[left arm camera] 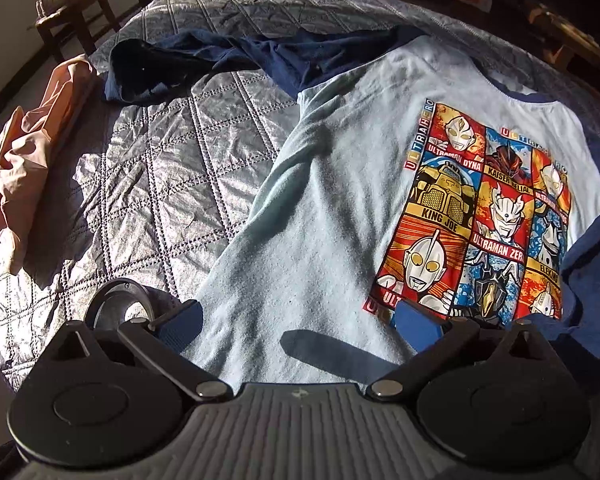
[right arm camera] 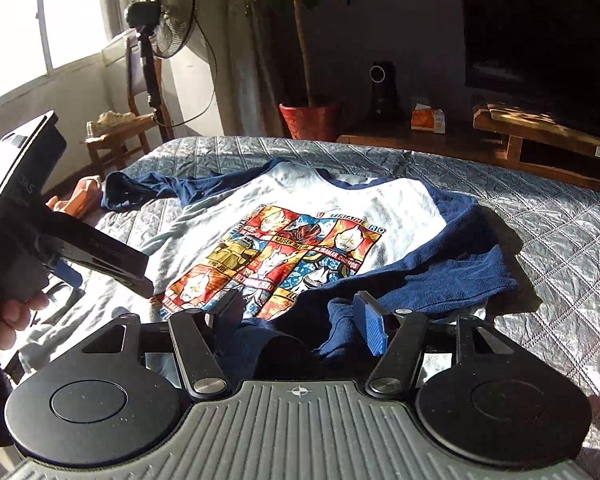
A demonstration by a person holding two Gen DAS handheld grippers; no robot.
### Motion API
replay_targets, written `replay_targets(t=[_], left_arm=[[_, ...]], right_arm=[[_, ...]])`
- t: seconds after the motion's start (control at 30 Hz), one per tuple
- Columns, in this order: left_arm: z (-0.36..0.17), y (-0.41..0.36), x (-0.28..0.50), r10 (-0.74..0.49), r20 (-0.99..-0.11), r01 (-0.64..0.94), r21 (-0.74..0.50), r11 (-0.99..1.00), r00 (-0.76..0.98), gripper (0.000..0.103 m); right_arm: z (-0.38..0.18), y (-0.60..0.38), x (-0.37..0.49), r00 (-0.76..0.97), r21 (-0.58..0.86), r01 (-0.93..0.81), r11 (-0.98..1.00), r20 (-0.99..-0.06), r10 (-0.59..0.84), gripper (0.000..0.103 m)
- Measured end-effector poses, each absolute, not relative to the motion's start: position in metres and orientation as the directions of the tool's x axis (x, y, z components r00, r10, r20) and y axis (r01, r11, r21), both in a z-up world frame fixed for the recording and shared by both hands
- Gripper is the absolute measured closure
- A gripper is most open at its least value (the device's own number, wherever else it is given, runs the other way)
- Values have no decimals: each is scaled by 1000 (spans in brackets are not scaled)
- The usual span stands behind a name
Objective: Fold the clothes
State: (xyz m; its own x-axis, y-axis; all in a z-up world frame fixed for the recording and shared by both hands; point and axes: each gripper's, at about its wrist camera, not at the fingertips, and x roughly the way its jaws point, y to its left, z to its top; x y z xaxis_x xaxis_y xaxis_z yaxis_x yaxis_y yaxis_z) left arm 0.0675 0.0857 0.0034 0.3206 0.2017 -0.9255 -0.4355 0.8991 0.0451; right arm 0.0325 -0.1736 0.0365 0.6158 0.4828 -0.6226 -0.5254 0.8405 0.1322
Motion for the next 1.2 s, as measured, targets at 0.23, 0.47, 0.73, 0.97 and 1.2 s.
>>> replay_targets(t=[0.23,0.47,0.73,0.97,1.2], left_arm=[[5,85,68,200,-926,-419,51,907,320,1],[2,83,66,187,-931,-397,50,916,313,1],[3,91,66,179,-933,-414,36,909,312,1],[11,112,67,183,-928,-469,11,883,324,1],[16,131,66,201,-923,-517,3,856,327,1]], right_arm=[[15,-165,1,609,291,-319,902,-667,430,30],[-13,-185,-7,638,443,-23,896,-683,354,23],[-1,-154,2,593,379,-337,862,-625,507,102],[10,-160,17,560,557,-309,771,-549,621,90],[0,-175,31,527,747,-144,649,-497,689,58]])
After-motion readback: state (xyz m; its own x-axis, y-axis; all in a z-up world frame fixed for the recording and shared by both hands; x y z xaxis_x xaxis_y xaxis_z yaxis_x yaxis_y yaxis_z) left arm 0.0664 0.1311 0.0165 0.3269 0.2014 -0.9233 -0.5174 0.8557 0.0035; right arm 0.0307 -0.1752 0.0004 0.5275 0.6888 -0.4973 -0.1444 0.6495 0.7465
